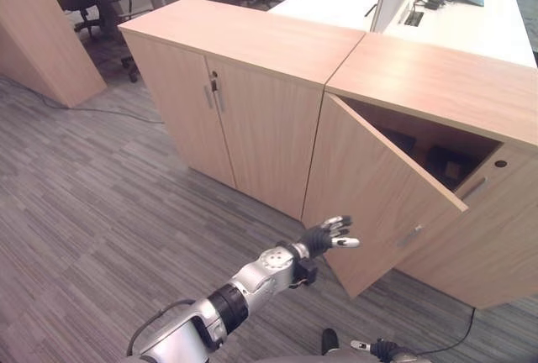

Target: Put the empty folder in the office cabinet

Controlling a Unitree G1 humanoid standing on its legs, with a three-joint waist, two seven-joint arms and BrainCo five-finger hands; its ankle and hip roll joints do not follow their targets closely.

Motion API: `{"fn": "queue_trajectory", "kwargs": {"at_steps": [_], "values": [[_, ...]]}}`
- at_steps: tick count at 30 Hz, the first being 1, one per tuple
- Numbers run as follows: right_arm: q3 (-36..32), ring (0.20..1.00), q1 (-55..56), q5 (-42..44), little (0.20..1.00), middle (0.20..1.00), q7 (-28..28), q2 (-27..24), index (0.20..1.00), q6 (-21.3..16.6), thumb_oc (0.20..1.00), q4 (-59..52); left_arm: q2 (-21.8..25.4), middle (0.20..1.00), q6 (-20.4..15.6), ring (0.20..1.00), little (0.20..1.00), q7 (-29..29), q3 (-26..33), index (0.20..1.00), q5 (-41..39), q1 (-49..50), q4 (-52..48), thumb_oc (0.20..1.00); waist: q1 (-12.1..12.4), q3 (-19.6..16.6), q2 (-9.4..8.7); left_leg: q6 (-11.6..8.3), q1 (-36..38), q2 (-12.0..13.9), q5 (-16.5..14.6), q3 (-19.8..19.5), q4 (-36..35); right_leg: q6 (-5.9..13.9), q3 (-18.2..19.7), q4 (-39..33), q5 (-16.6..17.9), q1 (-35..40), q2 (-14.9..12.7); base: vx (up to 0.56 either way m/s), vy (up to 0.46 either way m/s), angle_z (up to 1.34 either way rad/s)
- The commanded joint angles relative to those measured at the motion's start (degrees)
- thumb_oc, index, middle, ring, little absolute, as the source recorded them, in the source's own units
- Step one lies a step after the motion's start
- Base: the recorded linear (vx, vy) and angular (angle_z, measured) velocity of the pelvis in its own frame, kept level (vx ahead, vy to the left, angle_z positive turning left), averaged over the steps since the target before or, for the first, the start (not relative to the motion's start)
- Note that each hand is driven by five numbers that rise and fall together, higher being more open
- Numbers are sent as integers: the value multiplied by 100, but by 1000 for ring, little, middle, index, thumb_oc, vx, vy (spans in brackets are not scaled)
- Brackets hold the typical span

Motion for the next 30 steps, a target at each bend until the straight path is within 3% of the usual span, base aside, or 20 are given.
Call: {"fn": "queue_trajectory", "kwargs": {"at_steps": [1,7,11,14,16,20,22,23,24,25,26,27,28,30], "values": [[275,1000,-252,-120,1000,1000,34,116,1000,64,1000,590,-318,1000,-278,1000,1000,-100,411,1000,274,-85,421,1000,1,-78,-65,-22,-189,307,-165,-525,16,242,-201,3,-515,220,15,1,-80,-5],[251,1000,-135,-178,1000,1000,112,72,1000,75,1000,565,-226,1000,-176,1000,1000,-200,978,1000,157,484,1260,1000,-7,-130,-34,-132,-175,472,-76,-434,16,167,-165,3,-600,235,154,16,-86,-2],[130,1000,32,-79,1000,1000,224,64,1000,33,1000,550,-183,1000,-16,1000,1000,-261,2021,1000,245,1106,2641,1000,-12,-202,-7,-280,-132,714,42,-281,16,45,-61,3,-714,243,394,33,-143,-3],[51,1000,112,-22,1000,1000,261,34,1000,-12,1000,562,-157,1000,-5,1000,1000,-311,2694,1000,88,1493,3046,1000,-21,-222,35,-389,-54,919,126,-187,16,-49,22,3,-822,257,620,42,-154,-22],[28,1000,148,-1,1000,1000,261,20,1000,-35,1000,579,-145,1000,-22,1000,1000,-317,2832,1000,73,1573,3115,1000,-30,-222,84,-455,45,1004,32,-208,16,-35,60,3,-944,343,709,107,-94,-9],[5,1000,225,16,1000,1000,277,-4,1000,-101,1000,618,-74,1000,-56,1000,1000,-292,3215,1000,260,1716,3500,1000,-39,-220,90,-534,202,1215,135,-91,72,-172,183,3,-1056,428,951,81,-139,-10],[43,1000,228,16,1000,1000,285,1,1000,-130,1000,610,33,1000,-85,1000,1000,-245,3459,1000,422,1712,3749,1000,-10,-156,30,-529,75,1358,-8,-128,662,-278,287,3,-1097,485,1072,31,-211,-22],[91,1000,226,-26,1000,1000,287,-14,1000,-144,1000,588,99,1000,-94,1000,1000,-165,3606,1000,566,1708,3853,1000,69,-23,-30,-482,-202,1442,-19,-361,1432,-387,391,3,-1107,533,1163,-2,-180,-44],[92,1000,222,-26,1000,1000,287,-14,1000,-144,1000,588,99,1000,-95,1000,1000,-166,3609,1000,567,1704,3856,1000,61,-23,-25,-485,-230,1457,-39,-377,1474,-390,383,3,-1107,529,1170,-31,-144,-81],[119,1000,206,-37,1000,1000,298,-35,1000,-151,1000,567,148,1000,-123,1000,1000,-135,3668,1000,648,1700,3903,1000,125,58,-64,-407,-429,1409,-56,-659,1875,-434,438,3,-1090,525,1197,-147,-100,-91],[132,1000,179,-83,1000,1000,291,-75,1000,-167,1000,551,246,1000,-201,1000,1000,-54,3741,1000,901,1670,4015,1000,267,137,-211,-140,-962,933,-24,-1356,2255,-513,500,3,-999,426,1124,-168,-95,-90],[121,1000,174,-99,1000,1000,284,-100,1000,-176,1000,534,291,1000,-255,1000,1000,10,3776,1000,939,1658,4015,1000,316,168,-250,-36,-1176,624,-205,-1688,2307,-502,527,3,-985,413,1081,-149,-57,-53],[122,1000,174,-99,1000,1000,284,-101,1000,-176,1000,534,291,1000,-255,1000,1000,10,3777,1000,939,1658,4015,1000,310,166,-247,-34,-1185,625,-211,-1695,2319,-501,521,3,-986,412,1082,-34,19,-37],[65,1000,146,-111,1000,1000,276,-180,1000,-189,1000,537,347,1000,-355,1000,1000,86,3809,1000,1043,1667,3980,1000,402,244,-305,107,-1495,-3,-537,-2255,2312,-477,583,3,-943,405,1006,-33,55,-38]]}}
